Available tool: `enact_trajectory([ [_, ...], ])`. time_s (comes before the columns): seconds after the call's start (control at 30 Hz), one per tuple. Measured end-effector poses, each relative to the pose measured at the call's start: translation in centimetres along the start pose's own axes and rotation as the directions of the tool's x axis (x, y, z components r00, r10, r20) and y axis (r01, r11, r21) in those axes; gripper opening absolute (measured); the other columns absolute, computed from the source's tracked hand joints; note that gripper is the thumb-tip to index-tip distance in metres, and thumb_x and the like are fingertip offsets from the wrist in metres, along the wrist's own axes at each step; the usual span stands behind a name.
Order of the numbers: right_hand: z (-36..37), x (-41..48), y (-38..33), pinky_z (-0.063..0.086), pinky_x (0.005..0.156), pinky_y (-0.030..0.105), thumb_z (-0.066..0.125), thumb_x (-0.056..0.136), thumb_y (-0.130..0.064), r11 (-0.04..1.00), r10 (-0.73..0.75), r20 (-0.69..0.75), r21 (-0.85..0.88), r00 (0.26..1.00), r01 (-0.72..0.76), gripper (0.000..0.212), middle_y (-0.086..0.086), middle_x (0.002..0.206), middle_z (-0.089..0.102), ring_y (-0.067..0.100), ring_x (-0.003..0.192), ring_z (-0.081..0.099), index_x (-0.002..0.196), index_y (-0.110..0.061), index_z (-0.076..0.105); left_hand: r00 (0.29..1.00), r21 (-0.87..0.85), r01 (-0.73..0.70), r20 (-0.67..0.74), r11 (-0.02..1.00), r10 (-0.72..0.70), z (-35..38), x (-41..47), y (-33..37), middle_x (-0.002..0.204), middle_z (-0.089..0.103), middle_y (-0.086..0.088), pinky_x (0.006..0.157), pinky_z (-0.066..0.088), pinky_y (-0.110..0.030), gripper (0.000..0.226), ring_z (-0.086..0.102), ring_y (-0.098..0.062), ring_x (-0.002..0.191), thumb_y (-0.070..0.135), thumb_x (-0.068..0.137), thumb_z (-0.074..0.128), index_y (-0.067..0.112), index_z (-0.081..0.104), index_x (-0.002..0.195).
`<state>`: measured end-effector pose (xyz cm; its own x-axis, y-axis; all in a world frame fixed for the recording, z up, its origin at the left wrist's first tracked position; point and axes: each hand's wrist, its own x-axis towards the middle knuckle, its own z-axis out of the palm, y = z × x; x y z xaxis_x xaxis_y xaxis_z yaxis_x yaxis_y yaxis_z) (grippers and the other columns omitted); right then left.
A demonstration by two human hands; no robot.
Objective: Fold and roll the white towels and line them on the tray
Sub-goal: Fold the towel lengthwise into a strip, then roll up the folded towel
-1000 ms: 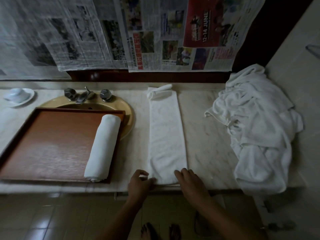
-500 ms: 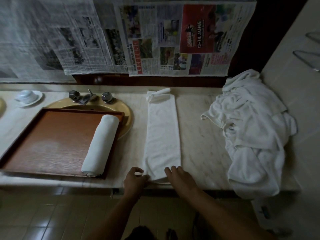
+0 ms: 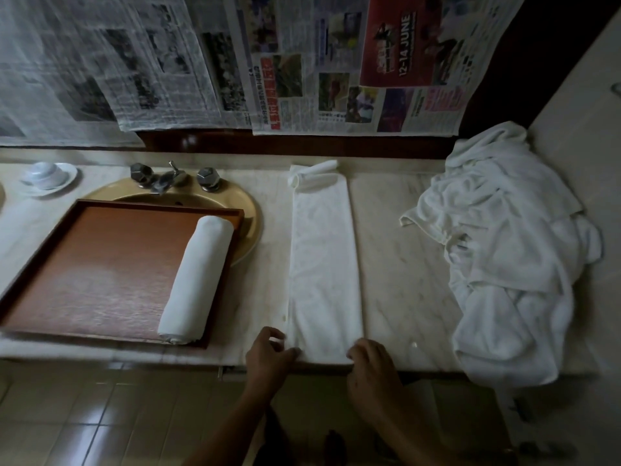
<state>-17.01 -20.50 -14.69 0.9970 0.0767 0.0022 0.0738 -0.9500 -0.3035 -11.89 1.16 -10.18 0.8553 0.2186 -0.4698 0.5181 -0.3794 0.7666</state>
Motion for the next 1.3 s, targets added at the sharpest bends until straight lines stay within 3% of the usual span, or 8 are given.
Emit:
enact_trajectory([
  [0.23, 0.1, 2.6, -3.2, 0.032, 0.119, 0.056, 0.059, 0.096, -0.024, 0.999, 0.032, -0.107, 0.029, 0.994, -0.029, 0.054, 0.009, 0.164, 0.033, 0.030, 0.153, 0.026, 0.148, -0.018, 0.047, 0.880, 0.411, -0.405, -0.067, 0.817, 0.471, 0.5, 0.8, -0.1, 0.120, 0.062, 0.003, 0.083, 0.045, -0.025, 0.037, 0.059, -0.014, 0.106, 0.037, 0.095, 0.068, 0.022, 0.057, 0.127],
  [0.33, 1.4, 4.1, -3.0, 0.021, 0.121, 0.056, 0.049, 0.099, -0.032, 0.999, -0.026, -0.040, -0.028, 0.999, 0.025, 0.060, 0.007, 0.169, 0.018, 0.030, 0.156, 0.018, 0.157, -0.021, 0.035, 0.785, 0.570, -0.573, 0.174, 0.590, 0.595, 1.5, 2.9, -0.9, 0.164, 0.034, 0.001, 0.117, 0.029, -0.041, 0.052, 0.030, -0.023, 0.151, 0.047, 0.107, 0.036, 0.026, 0.040, 0.154],
  [0.47, 2.5, 3.9, -0.4, 0.021, 0.115, 0.063, 0.034, 0.100, -0.049, 0.979, 0.161, -0.029, -0.122, 0.987, -0.163, 0.065, 0.010, 0.165, 0.030, 0.035, 0.150, 0.033, 0.155, -0.015, 0.043, 0.719, 0.656, -0.656, 0.394, 0.373, 0.572, 1.0, 4.9, -4.1, 0.172, 0.002, 0.003, 0.123, -0.002, -0.047, 0.063, 0.003, -0.024, 0.158, 0.056, 0.108, 0.021, 0.027, 0.015, 0.164],
  [0.57, 1.8, 5.2, 0.3, 0.024, 0.115, 0.066, 0.027, 0.102, -0.050, 0.927, 0.364, -0.098, -0.055, 0.926, -0.370, 0.069, 0.015, 0.165, 0.028, 0.037, 0.151, 0.028, 0.157, -0.010, 0.037, 0.728, 0.669, -0.647, 0.399, 0.365, 0.558, 0.8, 5.1, -3.1, 0.172, -0.001, 0.002, 0.122, -0.003, -0.050, 0.067, -0.003, -0.022, 0.158, 0.057, 0.107, 0.022, 0.026, 0.008, 0.164],
  [0.77, 2.7, 8.2, -1.7, 0.018, 0.119, 0.065, 0.034, 0.104, -0.047, 0.993, 0.052, -0.036, -0.106, 0.998, -0.056, 0.062, 0.004, 0.170, 0.016, 0.028, 0.157, 0.013, 0.161, -0.024, 0.027, 0.709, 0.609, -0.688, 0.446, 0.395, 0.546, 2.3, 7.1, -0.2, 0.170, -0.014, 0.007, 0.124, -0.009, -0.052, 0.066, -0.016, -0.017, 0.157, 0.059, 0.105, 0.003, 0.029, 0.003, 0.164],
  [0.9, 2.7, 7.8, 0.8, 0.016, 0.120, 0.065, 0.027, 0.106, -0.050, 0.983, 0.136, -0.044, -0.119, 0.990, -0.141, 0.060, 0.004, 0.168, 0.025, 0.031, 0.155, 0.022, 0.160, -0.024, 0.032, 0.756, 0.649, -0.640, 0.438, 0.411, 0.486, 0.2, 8.3, -2.0, 0.168, -0.023, 0.008, 0.124, -0.012, -0.050, 0.068, -0.027, -0.015, 0.153, 0.062, 0.102, -0.001, 0.032, -0.012, 0.162],
  [1.07, 2.2, 5.2, 2.2, 0.017, 0.121, 0.056, 0.032, 0.104, -0.044, 0.984, 0.171, -0.144, -0.022, 0.975, -0.176, 0.059, 0.008, 0.165, 0.031, 0.032, 0.153, 0.026, 0.156, -0.017, 0.039, 0.724, 0.591, -0.662, 0.347, 0.461, 0.596, -1.4, 5.6, -4.7, 0.171, 0.008, -0.007, 0.123, 0.008, -0.051, 0.066, 0.002, -0.024, 0.158, 0.052, 0.107, 0.017, 0.018, 0.017, 0.163],
  [1.3, 2.3, -0.5, 1.3, 0.050, 0.106, 0.044, 0.049, 0.094, -0.026, 0.957, -0.289, -0.092, -0.054, 0.953, 0.285, 0.041, 0.006, 0.143, 0.057, 0.027, 0.135, 0.051, 0.131, -0.019, 0.066, 0.430, 0.397, -0.890, 0.565, 0.225, 0.704, -0.4, 2.7, -5.8, 0.124, 0.055, 0.002, 0.090, 0.050, -0.030, 0.043, 0.056, -0.017, 0.108, 0.019, 0.087, 0.067, 0.022, 0.060, 0.130],
])
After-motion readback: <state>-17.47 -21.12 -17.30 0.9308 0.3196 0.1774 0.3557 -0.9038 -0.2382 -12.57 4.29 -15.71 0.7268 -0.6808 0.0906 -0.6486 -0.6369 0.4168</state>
